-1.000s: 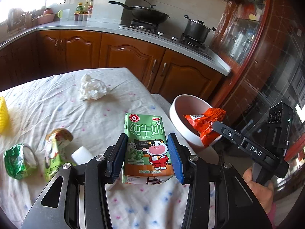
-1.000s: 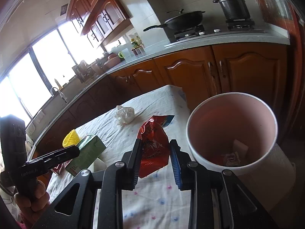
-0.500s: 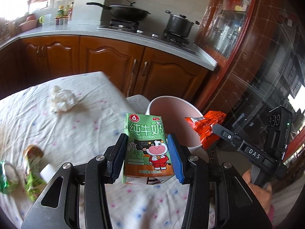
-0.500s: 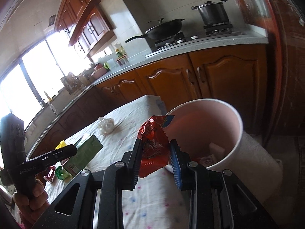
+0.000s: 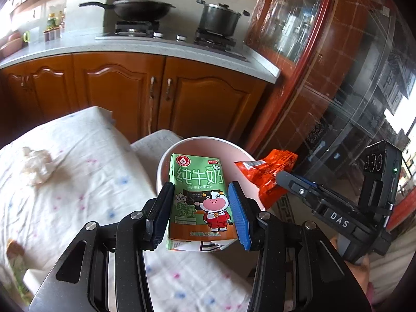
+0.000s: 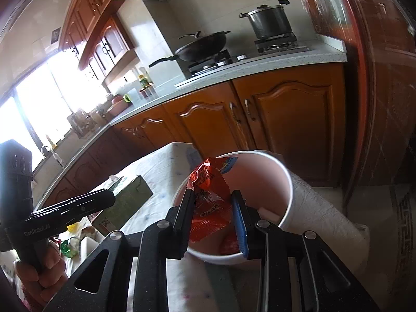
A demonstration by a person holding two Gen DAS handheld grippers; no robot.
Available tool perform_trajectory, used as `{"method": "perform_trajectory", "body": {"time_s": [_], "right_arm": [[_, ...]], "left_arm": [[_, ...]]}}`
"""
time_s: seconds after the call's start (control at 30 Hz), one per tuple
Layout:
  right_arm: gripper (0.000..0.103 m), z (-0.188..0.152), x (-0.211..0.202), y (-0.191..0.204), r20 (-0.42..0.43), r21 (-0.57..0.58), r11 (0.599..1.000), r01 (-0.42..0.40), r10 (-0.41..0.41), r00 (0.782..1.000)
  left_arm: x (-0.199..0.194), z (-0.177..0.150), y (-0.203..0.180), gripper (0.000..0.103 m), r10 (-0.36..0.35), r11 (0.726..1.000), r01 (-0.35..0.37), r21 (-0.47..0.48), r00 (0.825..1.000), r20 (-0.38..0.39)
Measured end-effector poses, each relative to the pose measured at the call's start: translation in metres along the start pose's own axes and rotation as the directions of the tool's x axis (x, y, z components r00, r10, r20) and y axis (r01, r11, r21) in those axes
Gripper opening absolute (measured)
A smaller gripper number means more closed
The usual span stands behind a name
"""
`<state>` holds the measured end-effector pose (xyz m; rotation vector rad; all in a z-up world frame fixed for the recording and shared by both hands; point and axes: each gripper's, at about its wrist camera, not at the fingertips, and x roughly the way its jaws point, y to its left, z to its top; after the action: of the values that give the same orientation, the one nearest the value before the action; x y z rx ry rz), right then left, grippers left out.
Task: Collect trash
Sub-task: 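Carry the red wrapper and green milk carton over the pink bin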
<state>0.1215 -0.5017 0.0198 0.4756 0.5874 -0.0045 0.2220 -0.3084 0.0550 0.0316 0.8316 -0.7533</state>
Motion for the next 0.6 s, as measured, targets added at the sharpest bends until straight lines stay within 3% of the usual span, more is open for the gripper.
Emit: {"method": "perform_trajectory", "body": {"time_s": [0.6], "right_arm": [[0.029,0.001,0.039,-0.038,-0.087,0.028,0.999,0.041,-0.039,0.995]], "left_arm": [[0.075,0.008,-0.006,0.042,0.012,1.000,-0.012,-0.001,0.992,-0.124]]}}
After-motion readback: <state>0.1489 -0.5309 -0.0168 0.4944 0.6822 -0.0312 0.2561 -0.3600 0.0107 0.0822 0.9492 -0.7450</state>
